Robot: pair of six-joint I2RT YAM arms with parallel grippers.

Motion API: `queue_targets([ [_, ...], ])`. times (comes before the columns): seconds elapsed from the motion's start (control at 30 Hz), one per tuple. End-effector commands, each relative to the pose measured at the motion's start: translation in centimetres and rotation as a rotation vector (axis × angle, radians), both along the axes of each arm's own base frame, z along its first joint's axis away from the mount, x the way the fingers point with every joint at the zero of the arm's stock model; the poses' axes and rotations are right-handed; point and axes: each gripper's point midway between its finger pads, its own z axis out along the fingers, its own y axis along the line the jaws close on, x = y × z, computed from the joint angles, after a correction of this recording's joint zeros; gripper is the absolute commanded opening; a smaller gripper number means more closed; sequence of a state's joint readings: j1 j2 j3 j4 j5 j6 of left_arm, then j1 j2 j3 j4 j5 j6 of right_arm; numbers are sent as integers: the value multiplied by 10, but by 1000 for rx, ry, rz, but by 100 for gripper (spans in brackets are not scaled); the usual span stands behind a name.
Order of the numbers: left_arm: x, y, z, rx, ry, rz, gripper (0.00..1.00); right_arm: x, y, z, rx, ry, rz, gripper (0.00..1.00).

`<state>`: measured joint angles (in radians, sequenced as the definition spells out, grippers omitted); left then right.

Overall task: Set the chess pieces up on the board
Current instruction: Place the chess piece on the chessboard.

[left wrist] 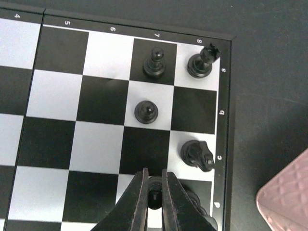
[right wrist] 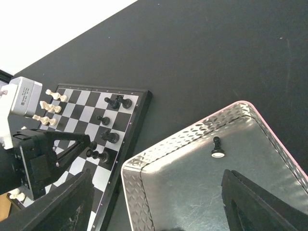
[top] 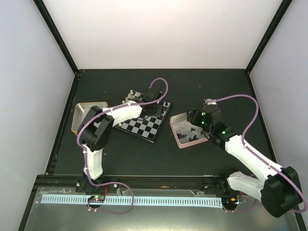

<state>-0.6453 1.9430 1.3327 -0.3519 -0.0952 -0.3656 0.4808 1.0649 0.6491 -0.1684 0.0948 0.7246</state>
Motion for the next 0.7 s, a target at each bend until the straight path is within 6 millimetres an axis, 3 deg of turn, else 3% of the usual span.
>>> queue_targets([
  [0.0,20,-4,11,19,-69,10,2,6,-1,12,11,-21,-20,73],
  [0.47,32,-6,0,42,-61,-1,2,7,-3,11,-10,-9,-23,73],
  [0.67,30,-2,-9,65,-41,6,7,6,-4,11,-11,-7,-23,73],
])
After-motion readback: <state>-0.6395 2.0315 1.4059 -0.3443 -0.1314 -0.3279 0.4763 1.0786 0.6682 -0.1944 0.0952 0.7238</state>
